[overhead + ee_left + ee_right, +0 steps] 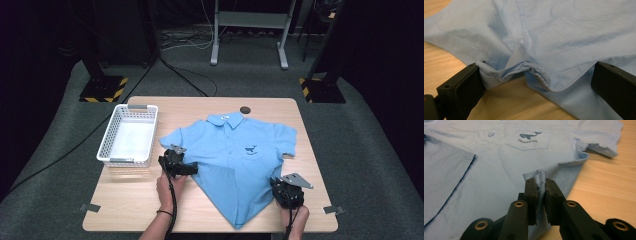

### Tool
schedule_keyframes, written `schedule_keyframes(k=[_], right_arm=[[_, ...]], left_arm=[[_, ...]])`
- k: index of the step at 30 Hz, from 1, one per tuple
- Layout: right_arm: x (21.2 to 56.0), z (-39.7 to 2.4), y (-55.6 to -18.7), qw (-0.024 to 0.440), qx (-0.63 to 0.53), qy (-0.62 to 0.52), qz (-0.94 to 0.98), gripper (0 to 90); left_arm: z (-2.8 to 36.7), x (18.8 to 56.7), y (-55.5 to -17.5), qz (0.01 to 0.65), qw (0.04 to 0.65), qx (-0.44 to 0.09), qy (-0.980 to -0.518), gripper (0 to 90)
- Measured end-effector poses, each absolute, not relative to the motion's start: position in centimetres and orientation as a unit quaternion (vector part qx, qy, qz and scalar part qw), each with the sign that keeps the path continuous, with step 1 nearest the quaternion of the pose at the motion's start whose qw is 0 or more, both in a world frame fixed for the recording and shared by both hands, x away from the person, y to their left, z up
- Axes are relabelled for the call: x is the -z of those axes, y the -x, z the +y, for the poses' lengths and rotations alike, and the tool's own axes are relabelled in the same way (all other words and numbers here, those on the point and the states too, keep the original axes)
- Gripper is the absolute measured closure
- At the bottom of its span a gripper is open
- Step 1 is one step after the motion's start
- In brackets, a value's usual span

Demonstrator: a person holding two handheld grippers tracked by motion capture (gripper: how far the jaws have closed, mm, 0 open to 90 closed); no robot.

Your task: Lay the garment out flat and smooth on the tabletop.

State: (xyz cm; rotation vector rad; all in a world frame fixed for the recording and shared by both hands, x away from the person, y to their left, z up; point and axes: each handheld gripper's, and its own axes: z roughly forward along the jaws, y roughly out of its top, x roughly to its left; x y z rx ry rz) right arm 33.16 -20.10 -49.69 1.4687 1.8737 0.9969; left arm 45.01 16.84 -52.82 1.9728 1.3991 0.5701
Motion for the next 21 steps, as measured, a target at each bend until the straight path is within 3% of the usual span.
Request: schedule_keyframes(k=[13,19,21], right_arm=[[50.0,-23.8,-28.7,0.293,-0.371,-0.581,0.662,78.9],[49.6,-25.3,-26.9,0.306,-0.366,-0.598,0.645,64.1],[49.2,-25.7,-26.6,0.306,-0.374,-0.6,0.638,55.1]], left_arm=[[16.8,52.8,-45.0,0.533,0.323,-0.218,-0.751,0.5],[16.9,52.8,-45.0,0.533,0.322,-0.217,-0.752,0.5],[16.8,52.8,-45.0,0.533,0.322,-0.217,-0.752,0.5]])
